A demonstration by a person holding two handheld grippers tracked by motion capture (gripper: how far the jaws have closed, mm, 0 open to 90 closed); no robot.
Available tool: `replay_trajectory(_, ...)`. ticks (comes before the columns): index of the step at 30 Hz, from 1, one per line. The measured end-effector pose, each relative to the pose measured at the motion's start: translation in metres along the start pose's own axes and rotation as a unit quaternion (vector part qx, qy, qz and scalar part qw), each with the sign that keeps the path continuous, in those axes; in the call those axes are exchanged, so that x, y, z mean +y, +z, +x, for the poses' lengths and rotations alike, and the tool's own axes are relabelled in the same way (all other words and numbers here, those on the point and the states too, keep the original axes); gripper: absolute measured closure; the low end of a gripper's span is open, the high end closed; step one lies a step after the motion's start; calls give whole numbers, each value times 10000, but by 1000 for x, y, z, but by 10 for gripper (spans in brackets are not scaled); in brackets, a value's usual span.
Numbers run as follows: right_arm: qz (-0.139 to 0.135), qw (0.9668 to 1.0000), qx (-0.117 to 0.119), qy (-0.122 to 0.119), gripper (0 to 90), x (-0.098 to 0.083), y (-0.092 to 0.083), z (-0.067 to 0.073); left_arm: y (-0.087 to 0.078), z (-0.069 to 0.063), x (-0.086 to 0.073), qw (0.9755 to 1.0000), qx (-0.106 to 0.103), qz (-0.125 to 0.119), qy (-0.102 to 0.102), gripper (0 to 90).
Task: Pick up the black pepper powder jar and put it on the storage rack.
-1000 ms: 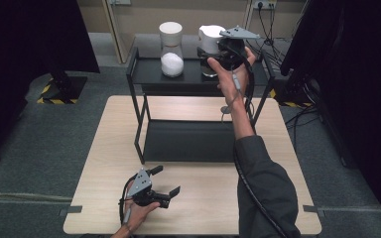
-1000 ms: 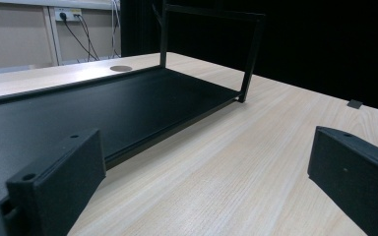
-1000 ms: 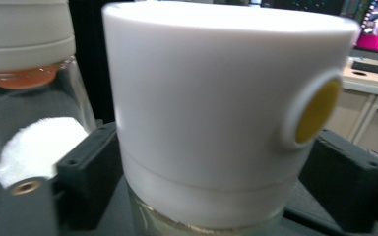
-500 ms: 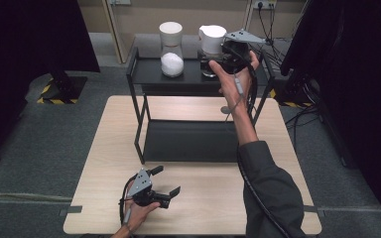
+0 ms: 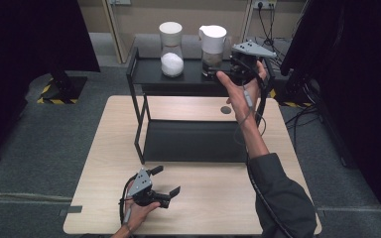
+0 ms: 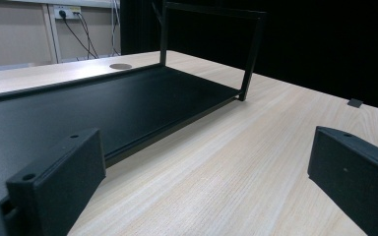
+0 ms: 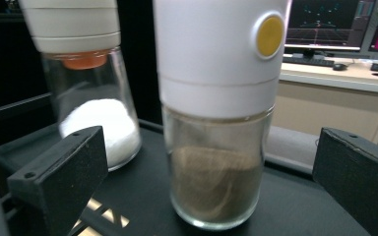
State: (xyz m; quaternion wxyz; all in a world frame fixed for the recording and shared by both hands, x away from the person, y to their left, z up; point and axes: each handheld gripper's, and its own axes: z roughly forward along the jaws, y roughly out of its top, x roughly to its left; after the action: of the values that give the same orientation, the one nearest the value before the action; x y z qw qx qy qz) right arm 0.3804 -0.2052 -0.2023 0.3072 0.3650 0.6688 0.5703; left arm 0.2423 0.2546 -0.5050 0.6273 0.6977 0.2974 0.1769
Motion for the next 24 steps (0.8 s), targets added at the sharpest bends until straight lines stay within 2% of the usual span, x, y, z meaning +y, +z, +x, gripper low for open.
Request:
replay_trajectory(11,-142,9991,388,26,5,-19,-25,-3,0,0,0,10000,16,3,3,3)
replay_trajectory(24,-271,9966,766,-117,5,-52,-54,3,0,0,0,10000,31,1,2,3)
